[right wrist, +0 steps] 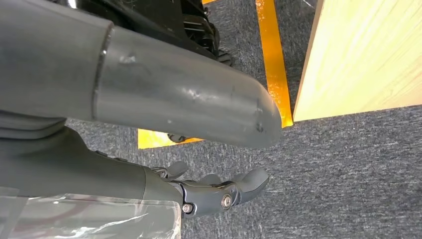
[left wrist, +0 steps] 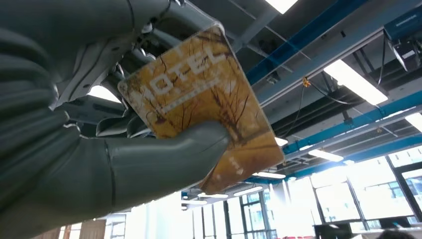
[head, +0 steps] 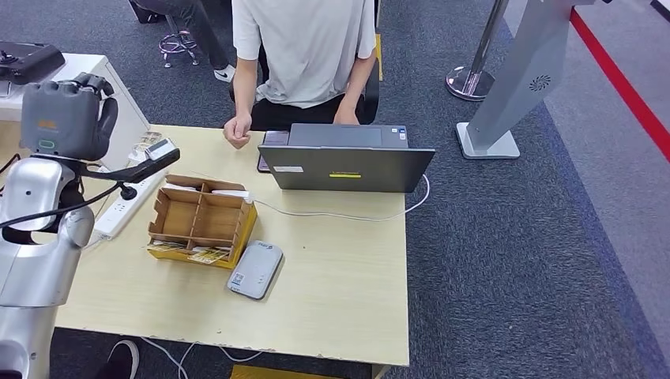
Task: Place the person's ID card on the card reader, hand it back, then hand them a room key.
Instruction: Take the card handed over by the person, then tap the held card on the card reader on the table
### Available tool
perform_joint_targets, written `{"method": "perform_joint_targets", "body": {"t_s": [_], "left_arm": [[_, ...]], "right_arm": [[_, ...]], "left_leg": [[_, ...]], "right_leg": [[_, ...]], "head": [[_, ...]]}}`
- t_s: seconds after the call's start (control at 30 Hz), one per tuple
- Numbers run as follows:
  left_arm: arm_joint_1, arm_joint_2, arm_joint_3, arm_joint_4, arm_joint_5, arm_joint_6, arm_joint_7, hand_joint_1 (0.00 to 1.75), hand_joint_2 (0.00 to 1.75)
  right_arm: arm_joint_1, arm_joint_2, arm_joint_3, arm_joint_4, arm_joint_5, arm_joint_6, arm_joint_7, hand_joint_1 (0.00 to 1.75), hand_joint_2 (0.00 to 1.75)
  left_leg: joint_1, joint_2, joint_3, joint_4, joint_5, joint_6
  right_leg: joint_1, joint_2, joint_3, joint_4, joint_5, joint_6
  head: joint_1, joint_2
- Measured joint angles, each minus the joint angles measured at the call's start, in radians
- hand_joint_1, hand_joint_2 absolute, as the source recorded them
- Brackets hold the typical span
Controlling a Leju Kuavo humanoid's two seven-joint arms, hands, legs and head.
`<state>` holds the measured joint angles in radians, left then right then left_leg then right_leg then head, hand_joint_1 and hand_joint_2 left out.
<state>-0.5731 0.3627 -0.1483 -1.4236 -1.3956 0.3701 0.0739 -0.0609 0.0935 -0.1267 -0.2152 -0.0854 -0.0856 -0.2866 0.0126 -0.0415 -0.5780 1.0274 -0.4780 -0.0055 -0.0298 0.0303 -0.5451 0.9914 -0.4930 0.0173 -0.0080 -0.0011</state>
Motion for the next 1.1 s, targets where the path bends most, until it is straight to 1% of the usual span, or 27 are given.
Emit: {"method": "perform_joint_targets", "body": {"t_s": [0.13, 0.27, 0.37, 0.47, 0.57, 0.77, 0.87, 0.9, 1.0, 1.03, 1.1], "left_arm": [[0.098, -0.015, -0.031, -0.104, -0.001, -0.001, 0.004, 1.75, 1.75], [0.191, -0.03, -0.077, -0.194, -0.001, -0.013, -0.012, 1.75, 1.75], [0.262, -0.042, -0.136, -0.247, -0.019, -0.043, -0.02, 1.75, 1.75], [0.311, -0.052, -0.199, -0.272, -0.045, -0.083, -0.011, 1.75, 1.75], [0.33, -0.058, -0.234, -0.276, -0.057, -0.116, 0.002, 1.75, 1.75], [0.332, -0.059, -0.24, -0.276, -0.058, -0.12, 0.003, 1.75, 1.75], [0.342, -0.068, -0.266, -0.272, -0.061, -0.135, 0.006, 1.75, 1.75], [0.345, -0.078, -0.283, -0.255, -0.066, -0.145, 0.008, 1.75, 1.75], [0.35, -0.131, -0.338, -0.132, -0.094, -0.163, 0.022, 1.75, 1.75], [0.352, -0.142, -0.348, -0.1, -0.1, -0.163, 0.028, 1.75, 1.75], [0.358, -0.15, -0.354, -0.072, -0.104, -0.162, 0.034, 1.75, 1.75]], "right_arm": [[0.011, 0.003, -0.015, 0.005, -0.008, -0.002, -0.011, 0.0, 0.0], [0.018, 0.005, -0.032, 0.008, -0.015, -0.006, -0.019, 0.0, 0.0], [0.023, 0.006, -0.047, 0.011, -0.021, -0.009, -0.026, 0.0, 0.0], [0.026, 0.006, -0.058, 0.013, -0.022, -0.01, -0.031, 0.0, 0.0], [0.027, 0.006, -0.065, 0.014, -0.017, -0.009, -0.032, 0.0, 0.0], [0.027, 0.006, -0.065, 0.014, -0.016, -0.009, -0.032, 0.0, 0.0], [0.027, 0.006, -0.068, 0.014, -0.008, -0.007, -0.031, 0.0, 0.0], [0.027, 0.006, -0.069, 0.014, -0.001, -0.006, -0.03, 0.0, 0.0], [0.026, 0.008, -0.07, 0.014, 0.019, -0.002, -0.027, 0.0, 0.0], [0.026, 0.009, -0.07, 0.014, 0.022, -0.002, -0.027, 0.0, 0.0], [0.026, 0.01, -0.071, 0.014, 0.023, -0.003, -0.027, 0.0, 0.0]], "left_leg": [[0.0, 0.001, -0.001, 0.0, 0.0, 0.0], [0.0, 0.001, -0.001, 0.0, 0.0, 0.0], [0.0, 0.001, -0.001, 0.0, 0.0, 0.0], [0.0, 0.001, -0.001, 0.0, 0.0, 0.0], [0.0, 0.001, -0.001, 0.0, 0.0, 0.0], [0.0, 0.001, -0.001, 0.0, 0.0, 0.0], [0.0, 0.001, -0.001, 0.0, 0.0, 0.0], [0.0, 0.001, -0.001, 0.0, 0.0, 0.0], [0.0, 0.0, -0.001, 0.0, 0.0, 0.0], [0.0, 0.0, -0.001, 0.0, 0.0, 0.0], [0.0, 0.0, -0.001, 0.0, 0.0, 0.0]], "right_leg": [[0.0, 0.001, -0.001, 0.0, 0.0, 0.0], [0.0, 0.001, -0.001, 0.0, 0.0, 0.0], [0.0, 0.001, -0.001, -0.001, 0.0, 0.0], [0.0, 0.0, -0.001, -0.001, 0.0, 0.0], [0.0, 0.0, -0.001, -0.001, 0.0, 0.0], [0.0, 0.0, -0.001, -0.001, 0.0, 0.0], [0.0, 0.0, -0.001, 0.0, 0.0, 0.0], [0.0, 0.0, -0.001, 0.0, 0.0, 0.0], [0.0, 0.0, -0.001, 0.0, 0.0, 0.0], [0.0, 0.0, -0.001, 0.0, 0.0, 0.0], [0.0, 0.0, -0.001, 0.0, 0.0, 0.0]], "head": [[-0.001, 0.0], [-0.001, 0.0], [-0.001, 0.0], [-0.001, 0.0], [-0.001, 0.0], [-0.001, 0.0], [-0.001, 0.0], [-0.001, 0.0], [-0.001, 0.0], [-0.001, 0.0], [-0.001, 0.0]]}}
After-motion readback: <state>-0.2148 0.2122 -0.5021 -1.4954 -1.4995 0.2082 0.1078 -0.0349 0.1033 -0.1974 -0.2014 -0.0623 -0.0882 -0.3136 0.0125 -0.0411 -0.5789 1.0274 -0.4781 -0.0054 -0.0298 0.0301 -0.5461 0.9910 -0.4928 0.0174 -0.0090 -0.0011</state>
